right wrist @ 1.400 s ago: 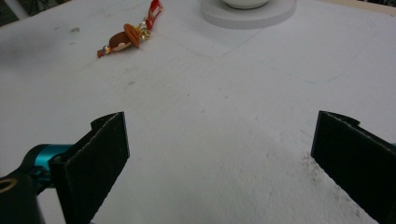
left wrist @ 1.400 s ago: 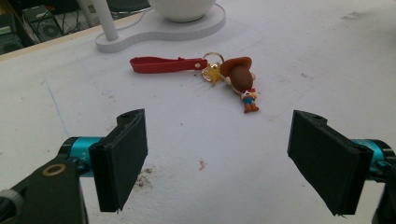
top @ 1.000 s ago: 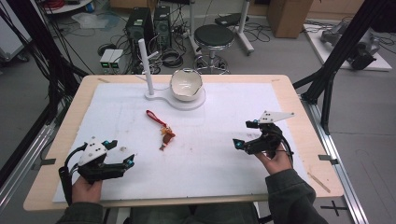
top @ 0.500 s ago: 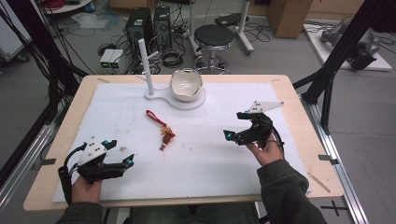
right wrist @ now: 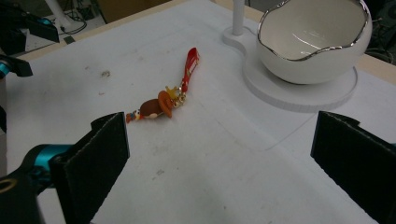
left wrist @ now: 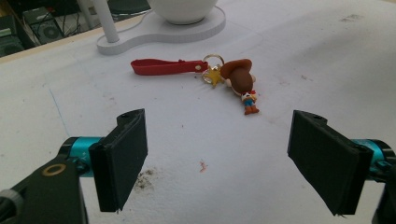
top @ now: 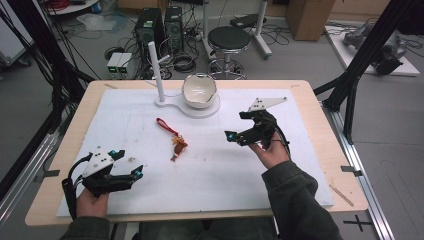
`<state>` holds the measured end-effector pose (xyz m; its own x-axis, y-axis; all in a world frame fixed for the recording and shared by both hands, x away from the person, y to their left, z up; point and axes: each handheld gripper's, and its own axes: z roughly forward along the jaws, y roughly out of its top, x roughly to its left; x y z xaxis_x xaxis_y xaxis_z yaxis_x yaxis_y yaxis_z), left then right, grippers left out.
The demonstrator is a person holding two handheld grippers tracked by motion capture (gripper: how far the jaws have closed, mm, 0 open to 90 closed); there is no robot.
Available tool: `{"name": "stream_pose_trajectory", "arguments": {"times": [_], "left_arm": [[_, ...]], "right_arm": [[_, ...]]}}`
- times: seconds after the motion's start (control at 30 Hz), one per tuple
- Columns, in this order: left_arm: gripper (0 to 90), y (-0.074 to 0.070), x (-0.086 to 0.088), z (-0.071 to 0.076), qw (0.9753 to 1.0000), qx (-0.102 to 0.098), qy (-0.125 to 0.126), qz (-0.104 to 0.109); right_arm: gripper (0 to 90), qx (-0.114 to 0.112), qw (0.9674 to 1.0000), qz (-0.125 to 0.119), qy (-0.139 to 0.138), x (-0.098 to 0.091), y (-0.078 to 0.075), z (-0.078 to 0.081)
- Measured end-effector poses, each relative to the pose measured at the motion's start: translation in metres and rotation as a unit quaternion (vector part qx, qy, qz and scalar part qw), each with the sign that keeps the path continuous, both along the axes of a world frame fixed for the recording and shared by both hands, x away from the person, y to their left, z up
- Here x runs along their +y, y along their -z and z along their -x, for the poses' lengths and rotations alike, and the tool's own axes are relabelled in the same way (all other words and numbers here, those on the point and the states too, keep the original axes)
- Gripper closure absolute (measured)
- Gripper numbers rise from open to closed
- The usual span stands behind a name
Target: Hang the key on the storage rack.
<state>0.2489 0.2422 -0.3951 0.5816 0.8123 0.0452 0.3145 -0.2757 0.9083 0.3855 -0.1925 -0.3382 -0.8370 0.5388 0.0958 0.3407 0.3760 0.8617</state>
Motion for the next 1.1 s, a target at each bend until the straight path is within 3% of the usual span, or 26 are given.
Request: {"name": "stream_pose_trajectory", "arguments": {"times": [0.4, 0.93, 1.1], "left_arm": [[20.5, 0.0, 0.0, 0.0, 1.0, 0.0, 0.0, 0.0], [20.5, 0.0, 0.0, 0.001, 1.0, -0.002, 0.001, 0.001], [20.5, 0.0, 0.0, 0.001, 1.0, -0.002, 0.0, 0.002]], "right_arm": [[3.5, 0.014, 0.9997, 0.01, -0.015, 0.029, -0.008, -0.014], [3.6, 0.013, 0.9986, 0.017, -0.048, 0.071, -0.023, -0.024], [4.3, 0.012, 0.9986, 0.023, -0.046, 0.083, -0.026, -0.029]]}}
